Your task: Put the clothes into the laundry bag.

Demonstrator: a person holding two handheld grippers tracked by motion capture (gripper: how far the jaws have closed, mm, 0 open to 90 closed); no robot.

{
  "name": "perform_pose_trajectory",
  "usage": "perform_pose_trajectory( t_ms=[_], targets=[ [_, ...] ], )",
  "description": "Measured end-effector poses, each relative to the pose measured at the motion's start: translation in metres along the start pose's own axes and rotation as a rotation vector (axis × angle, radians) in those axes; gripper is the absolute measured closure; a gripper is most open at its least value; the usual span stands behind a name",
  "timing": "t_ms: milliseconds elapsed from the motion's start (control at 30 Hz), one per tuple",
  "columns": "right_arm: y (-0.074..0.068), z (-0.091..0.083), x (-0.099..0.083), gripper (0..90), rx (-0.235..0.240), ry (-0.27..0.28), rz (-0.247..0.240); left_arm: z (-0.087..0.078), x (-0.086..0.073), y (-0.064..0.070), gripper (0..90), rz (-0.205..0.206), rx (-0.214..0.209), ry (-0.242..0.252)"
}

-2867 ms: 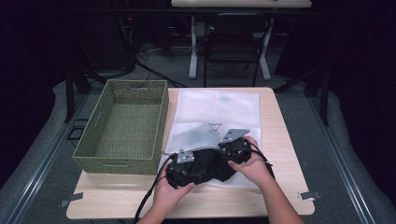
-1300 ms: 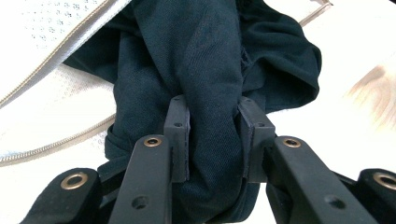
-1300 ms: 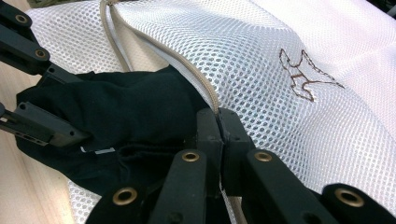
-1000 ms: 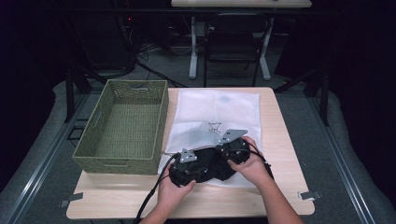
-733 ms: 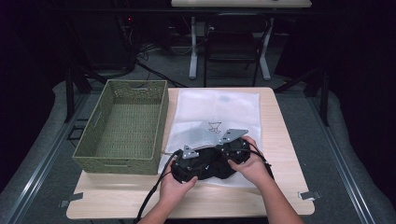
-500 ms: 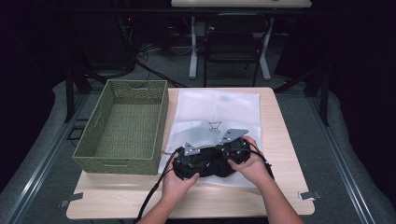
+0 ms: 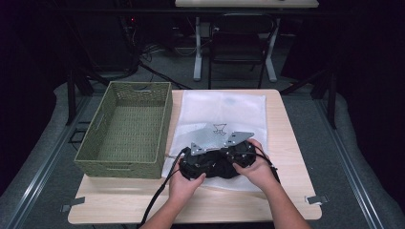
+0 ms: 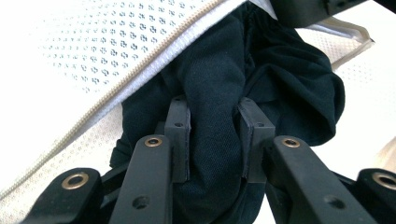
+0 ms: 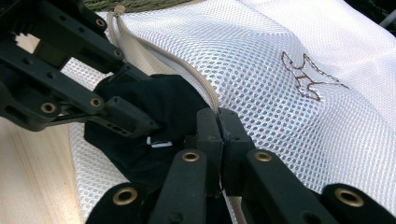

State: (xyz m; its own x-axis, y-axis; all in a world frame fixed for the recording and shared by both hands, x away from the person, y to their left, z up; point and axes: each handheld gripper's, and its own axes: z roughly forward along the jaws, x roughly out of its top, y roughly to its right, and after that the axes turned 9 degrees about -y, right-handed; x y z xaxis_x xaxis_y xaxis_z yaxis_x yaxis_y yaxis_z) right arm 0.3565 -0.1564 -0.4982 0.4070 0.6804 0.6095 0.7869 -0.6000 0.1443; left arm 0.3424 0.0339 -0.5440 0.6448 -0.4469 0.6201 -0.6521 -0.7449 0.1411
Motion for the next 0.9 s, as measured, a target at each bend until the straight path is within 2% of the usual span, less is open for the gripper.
perform_pose_trajectory(
  t_ms=[167, 233, 333, 567, 900],
  targets=[
    [0.000, 0.000, 0.000, 88.9, 0.001, 0.001, -0.004, 0.005, 0.003, 0.000, 68.8, -0.002, 0.010, 0.003],
    [0.000, 0.000, 0.000, 88.9, 0.002, 0.002, -0.002, 0.007, 0.003, 0.000, 68.1, -0.017, 0.009, 0.009],
    [0.000, -0.001, 0.000, 88.9, 0.002, 0.003, -0.001, 0.007, 0.003, -0.001, 64.0, -0.020, 0.005, 0.015],
    [0.003, -0.001, -0.001, 88.9, 0.002, 0.010, 0.008, -0.004, -0.003, 0.000, 48.6, -0.026, -0.004, 0.027],
    [0.003, -0.001, -0.001, 88.9, 0.001, 0.011, 0.007, -0.022, -0.017, 0.003, 45.3, -0.010, -0.018, 0.032]
  ],
)
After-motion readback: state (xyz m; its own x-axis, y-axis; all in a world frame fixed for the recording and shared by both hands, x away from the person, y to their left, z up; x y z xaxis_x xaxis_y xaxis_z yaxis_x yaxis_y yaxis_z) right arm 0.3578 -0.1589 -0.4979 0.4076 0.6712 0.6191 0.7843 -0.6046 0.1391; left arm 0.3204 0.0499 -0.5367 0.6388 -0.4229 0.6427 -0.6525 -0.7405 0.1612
